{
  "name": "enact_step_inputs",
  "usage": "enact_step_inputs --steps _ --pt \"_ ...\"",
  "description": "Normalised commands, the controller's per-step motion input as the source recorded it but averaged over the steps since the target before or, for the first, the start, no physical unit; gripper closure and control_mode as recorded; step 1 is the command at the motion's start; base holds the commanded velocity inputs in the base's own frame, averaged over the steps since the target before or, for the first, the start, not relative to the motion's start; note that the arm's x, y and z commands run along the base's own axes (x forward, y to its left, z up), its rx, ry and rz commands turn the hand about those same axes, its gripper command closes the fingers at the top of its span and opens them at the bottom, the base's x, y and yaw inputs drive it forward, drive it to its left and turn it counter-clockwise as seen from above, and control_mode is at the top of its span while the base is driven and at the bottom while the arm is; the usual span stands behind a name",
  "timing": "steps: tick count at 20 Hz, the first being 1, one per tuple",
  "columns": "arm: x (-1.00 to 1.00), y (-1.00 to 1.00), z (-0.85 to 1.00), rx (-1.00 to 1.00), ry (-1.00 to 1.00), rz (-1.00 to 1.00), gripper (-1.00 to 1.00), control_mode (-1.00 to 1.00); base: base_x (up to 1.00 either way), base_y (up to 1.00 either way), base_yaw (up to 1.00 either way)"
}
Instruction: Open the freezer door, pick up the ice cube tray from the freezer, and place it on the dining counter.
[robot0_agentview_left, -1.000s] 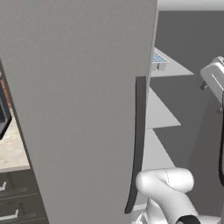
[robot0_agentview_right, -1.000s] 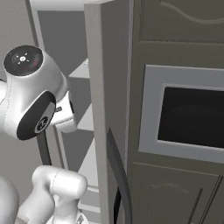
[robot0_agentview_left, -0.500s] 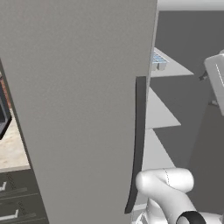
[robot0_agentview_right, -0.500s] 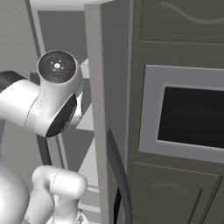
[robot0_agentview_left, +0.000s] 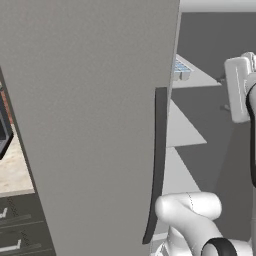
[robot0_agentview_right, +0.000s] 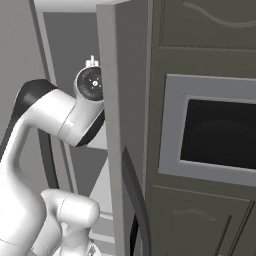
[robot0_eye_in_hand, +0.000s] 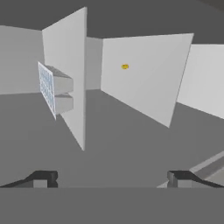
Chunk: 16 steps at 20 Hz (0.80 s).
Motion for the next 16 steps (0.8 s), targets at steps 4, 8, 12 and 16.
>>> enact_step_inputs --steps 4,8,12,16 --pt "0.51 0.00 0.16 0.02 0.00 0.00 -1.00 -1.00 0.00 0.00 0.00" --pt "0.34 0.00 0.10 0.00 0.00 0.00 -1.00 -1.00 0.00 0.00 0.00" --pt "0.36 0.00 0.00 0.00 0.00 0.00 -1.00 -1.00 0.00 0.00 0.00" --pt "0.56 0.00 0.00 0.00 0.00 0.00 -1.00 -1.00 0.00 0.00 0.00"
